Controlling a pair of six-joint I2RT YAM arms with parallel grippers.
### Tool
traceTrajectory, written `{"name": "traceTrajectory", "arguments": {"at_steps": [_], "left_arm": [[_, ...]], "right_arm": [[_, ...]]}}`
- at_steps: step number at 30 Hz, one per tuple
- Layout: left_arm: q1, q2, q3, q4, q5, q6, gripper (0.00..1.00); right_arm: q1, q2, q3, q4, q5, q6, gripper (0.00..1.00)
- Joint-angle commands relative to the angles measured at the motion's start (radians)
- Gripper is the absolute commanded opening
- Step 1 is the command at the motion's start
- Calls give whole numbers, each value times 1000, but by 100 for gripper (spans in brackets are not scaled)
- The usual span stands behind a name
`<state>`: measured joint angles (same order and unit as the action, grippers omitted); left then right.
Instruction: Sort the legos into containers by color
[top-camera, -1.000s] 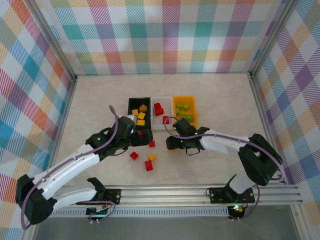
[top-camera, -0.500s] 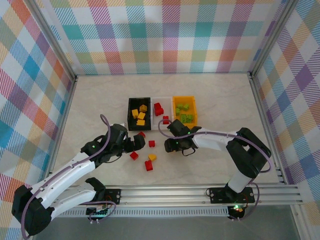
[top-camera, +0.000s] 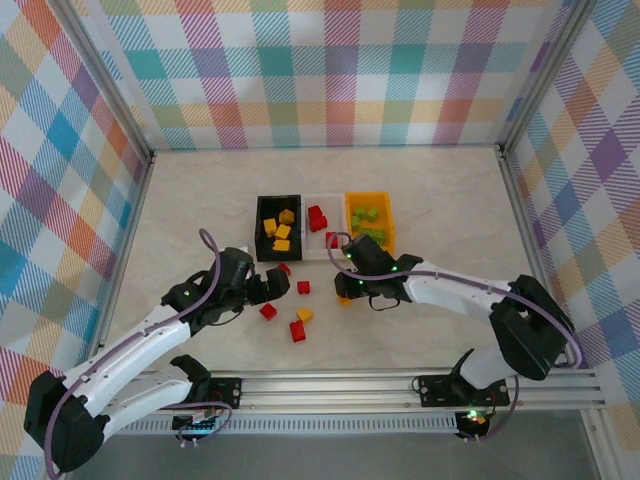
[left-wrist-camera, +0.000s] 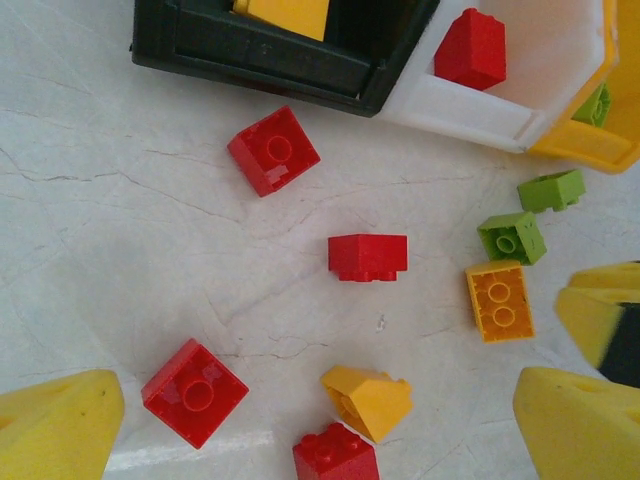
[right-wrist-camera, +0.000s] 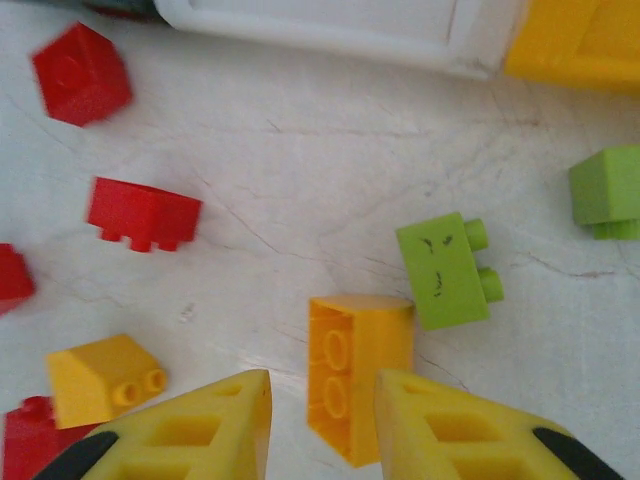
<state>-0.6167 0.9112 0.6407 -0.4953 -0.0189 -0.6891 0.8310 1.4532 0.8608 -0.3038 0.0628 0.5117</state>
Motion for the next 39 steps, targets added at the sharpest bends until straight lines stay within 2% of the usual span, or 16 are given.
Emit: {"name": "traceTrajectory", "arguments": {"at_steps": [1, 3, 6, 8, 11, 15, 20, 27, 33, 39], "left_arm": [[21, -32, -23, -28, -17, -11, 100], [31, -48, -34, -34, -10, -13, 100], [39, -76, -46, -46, -6, -19, 100], [43, -92, -50, -53, -7, -20, 100], [48, -106, -58, -58, -7, -20, 100], [55, -93, -64, -43, 0, -17, 100], [57, -75, -74, -21, 12, -24, 100], [60, -86, -90, -25, 11, -26, 100], [64, -111, -96, -34, 0, -26, 100], [72, -130, -84, -75, -11, -15, 100]], "right_arm": [[5, -16, 73, -41, -32, -34, 33], [5, 17, 146, -98, -39, -55, 39], [5, 51, 186, -147, -14, -50, 63], [3, 65, 175, -164, -3, -38, 71], [3, 84, 137, -165, -4, -20, 75], [4, 135, 89, -133, -21, 4, 76], [3, 217, 78, -91, -5, 17, 70], [5, 265, 82, -72, 5, 5, 46], [5, 189, 64, -65, -18, -14, 34], [7, 59, 166, -136, -63, -62, 30]]}}
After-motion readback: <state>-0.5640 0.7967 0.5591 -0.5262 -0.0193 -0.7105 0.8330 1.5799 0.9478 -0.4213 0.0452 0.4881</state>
